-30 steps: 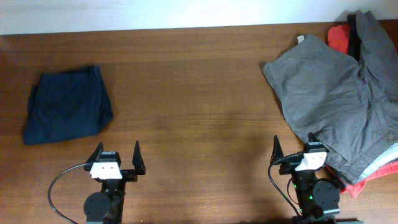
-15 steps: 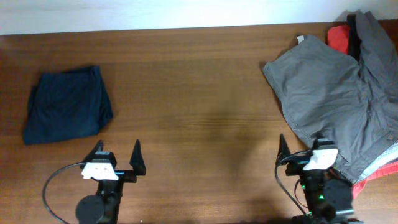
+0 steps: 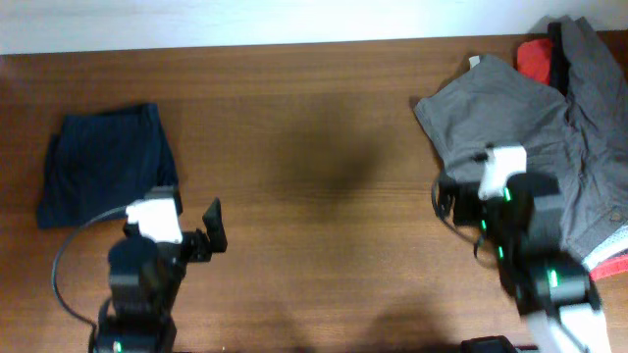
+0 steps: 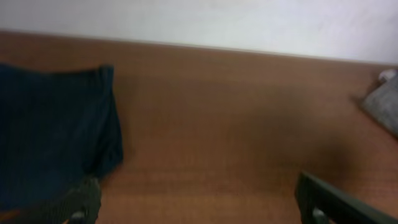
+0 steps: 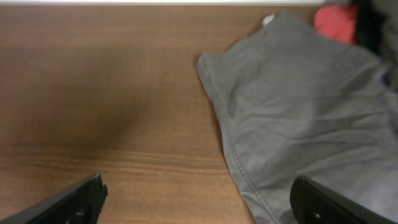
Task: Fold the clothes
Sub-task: 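Reach the right gripper to the grey shorts on the pile and grasp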
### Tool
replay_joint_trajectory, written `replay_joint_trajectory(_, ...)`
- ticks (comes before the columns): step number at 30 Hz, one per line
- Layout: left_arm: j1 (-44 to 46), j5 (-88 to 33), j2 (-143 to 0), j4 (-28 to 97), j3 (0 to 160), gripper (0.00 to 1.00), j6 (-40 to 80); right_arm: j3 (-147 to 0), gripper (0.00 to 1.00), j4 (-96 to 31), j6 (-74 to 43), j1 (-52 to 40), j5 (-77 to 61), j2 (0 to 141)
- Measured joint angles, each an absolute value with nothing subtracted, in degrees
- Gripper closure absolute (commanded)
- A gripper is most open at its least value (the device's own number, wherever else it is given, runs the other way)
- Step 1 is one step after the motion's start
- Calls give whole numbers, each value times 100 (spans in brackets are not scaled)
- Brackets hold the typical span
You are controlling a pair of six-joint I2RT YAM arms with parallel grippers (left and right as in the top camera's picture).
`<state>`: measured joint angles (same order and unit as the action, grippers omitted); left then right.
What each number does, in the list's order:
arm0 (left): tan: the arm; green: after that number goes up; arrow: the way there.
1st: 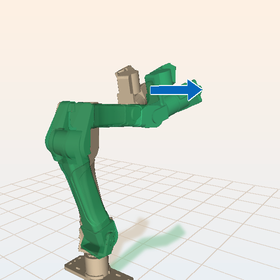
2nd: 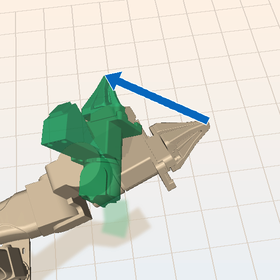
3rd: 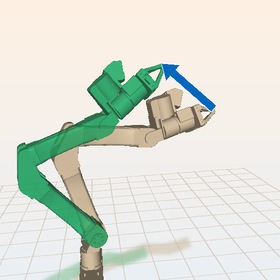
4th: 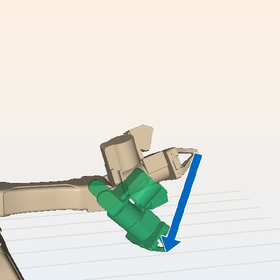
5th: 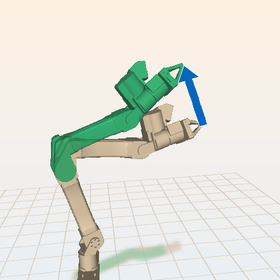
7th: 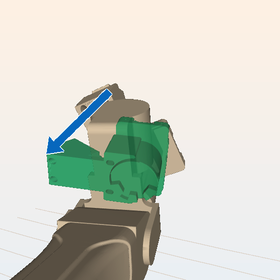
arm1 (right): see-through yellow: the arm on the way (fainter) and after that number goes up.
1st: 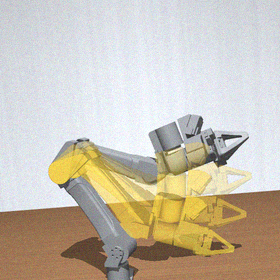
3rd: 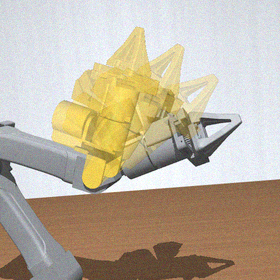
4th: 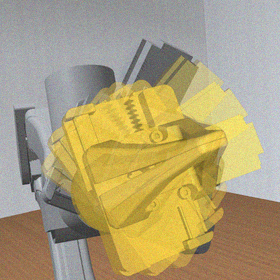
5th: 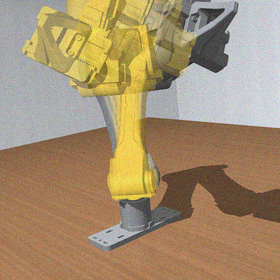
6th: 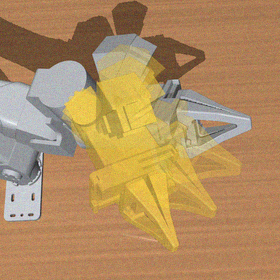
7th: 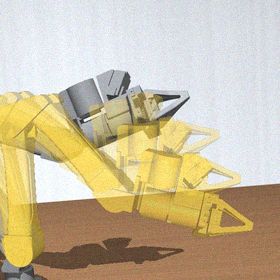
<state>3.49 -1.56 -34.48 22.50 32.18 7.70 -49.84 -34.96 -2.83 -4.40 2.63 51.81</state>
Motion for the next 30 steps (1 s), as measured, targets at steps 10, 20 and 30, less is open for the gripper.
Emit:
replay_joint_trajectory(10, 349, -290, -5889, 3435, 4678, 1, 784, -6062, 1, -3006, -279, -362, 237, 8103)
replay_joint_trajectory(20, 349, -668, -6445, 3459, 4689, 1, 784, -6064, 25, -2456, -283, 38, 298, 10044)
replay_joint_trajectory(30, 349, -694, -6451, 3459, 4696, 1, 784, -6064, 36, -1900, -283, 56, 663, 10578)
